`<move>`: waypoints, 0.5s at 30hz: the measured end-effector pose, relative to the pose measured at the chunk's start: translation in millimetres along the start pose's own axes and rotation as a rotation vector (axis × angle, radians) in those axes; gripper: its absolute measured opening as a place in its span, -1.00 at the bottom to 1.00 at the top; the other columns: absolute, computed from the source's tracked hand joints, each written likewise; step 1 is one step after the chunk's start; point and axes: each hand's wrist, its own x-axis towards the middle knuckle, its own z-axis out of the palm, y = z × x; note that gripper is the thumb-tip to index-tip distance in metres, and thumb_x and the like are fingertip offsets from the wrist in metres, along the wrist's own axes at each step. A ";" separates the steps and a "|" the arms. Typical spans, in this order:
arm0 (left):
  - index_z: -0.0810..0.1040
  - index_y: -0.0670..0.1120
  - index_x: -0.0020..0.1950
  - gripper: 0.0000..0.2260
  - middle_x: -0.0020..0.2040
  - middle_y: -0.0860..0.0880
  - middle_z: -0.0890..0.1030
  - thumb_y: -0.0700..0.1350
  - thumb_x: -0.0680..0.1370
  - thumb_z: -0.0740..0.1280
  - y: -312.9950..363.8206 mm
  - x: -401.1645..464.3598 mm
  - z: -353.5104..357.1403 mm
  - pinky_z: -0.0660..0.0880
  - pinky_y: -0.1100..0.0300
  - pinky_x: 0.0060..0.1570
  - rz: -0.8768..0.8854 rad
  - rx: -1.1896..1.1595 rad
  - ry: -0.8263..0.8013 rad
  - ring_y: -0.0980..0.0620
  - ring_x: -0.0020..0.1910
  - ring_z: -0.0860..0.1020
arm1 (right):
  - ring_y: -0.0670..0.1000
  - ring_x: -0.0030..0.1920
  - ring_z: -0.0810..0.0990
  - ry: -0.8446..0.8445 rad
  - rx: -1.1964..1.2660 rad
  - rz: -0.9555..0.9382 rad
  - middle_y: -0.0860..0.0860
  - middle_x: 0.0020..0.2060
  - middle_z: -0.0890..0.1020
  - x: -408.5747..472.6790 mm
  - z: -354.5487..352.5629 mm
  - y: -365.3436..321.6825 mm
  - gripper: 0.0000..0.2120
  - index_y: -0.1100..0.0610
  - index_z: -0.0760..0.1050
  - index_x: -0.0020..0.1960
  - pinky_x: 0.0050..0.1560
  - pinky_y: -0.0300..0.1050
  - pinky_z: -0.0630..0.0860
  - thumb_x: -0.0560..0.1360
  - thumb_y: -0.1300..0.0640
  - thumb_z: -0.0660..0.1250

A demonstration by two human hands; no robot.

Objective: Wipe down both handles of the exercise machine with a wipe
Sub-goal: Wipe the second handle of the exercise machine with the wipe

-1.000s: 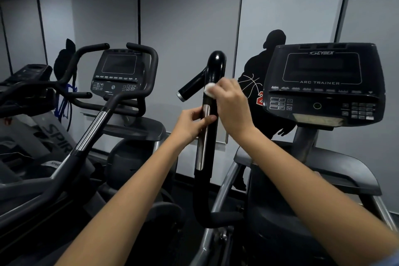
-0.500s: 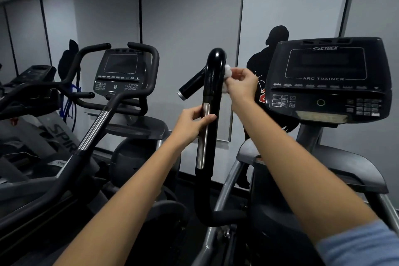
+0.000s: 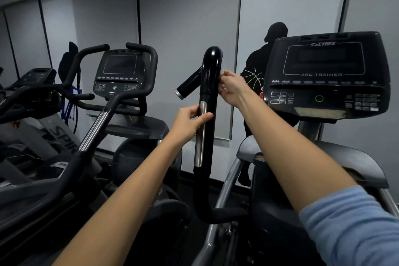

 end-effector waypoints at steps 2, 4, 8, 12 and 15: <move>0.57 -0.10 0.09 -0.85 -0.09 -0.02 0.63 -0.18 0.53 0.34 -0.1 0.2 0.4 0.54 -0.01 0.08 0.003 0.009 0.001 -0.01 -0.05 0.60 | -0.11 -0.44 0.43 -0.074 -0.011 0.050 0.08 -0.27 0.50 -4.2 -8.3 14.3 -0.70 0.21 0.43 -0.09 -0.43 -0.32 0.39 0.54 0.49 -0.01; 0.58 -0.09 0.09 -0.85 -0.08 -0.02 0.63 -0.18 0.53 0.34 0.0 0.7 -0.4 0.54 0.00 0.07 0.001 0.021 -0.006 -0.02 -0.03 0.60 | -0.06 -0.33 0.51 -0.150 -0.098 0.081 0.09 -0.24 0.54 -9.0 -19.3 22.4 -0.69 0.21 0.44 -0.10 -0.28 -0.25 0.49 0.53 0.51 0.02; 0.58 -0.09 0.09 -0.85 -0.07 -0.02 0.64 -0.17 0.53 0.35 -0.6 1.6 -1.2 0.54 -0.01 0.10 -0.006 0.027 0.000 0.00 -0.03 0.60 | -0.08 -0.40 0.55 -0.077 -0.119 0.033 0.09 -0.29 0.52 -2.7 -11.7 6.0 -0.69 0.20 0.42 -0.19 -0.43 -0.29 0.53 0.50 0.54 0.05; 0.57 -0.10 0.11 -0.84 -0.08 0.00 0.63 -0.19 0.53 0.34 1.2 -0.4 -0.8 0.52 0.00 0.12 -0.012 0.022 -0.001 0.02 -0.03 0.59 | -0.16 -0.65 0.39 0.070 -0.024 -0.009 0.07 -0.35 0.47 5.0 6.3 -4.6 -0.71 0.19 0.42 -0.19 -0.59 -0.36 0.36 0.53 0.48 0.06; 0.57 -0.10 0.08 -0.86 -0.11 -0.01 0.63 -0.19 0.53 0.34 3.6 -2.3 -1.2 0.53 -0.04 0.05 -0.019 0.010 -0.005 0.03 -0.10 0.59 | -0.07 -0.43 0.50 0.004 -0.142 -0.029 0.08 -0.32 0.51 -8.0 -2.9 4.8 -0.71 0.19 0.42 -0.19 -0.44 -0.30 0.51 0.51 0.50 0.08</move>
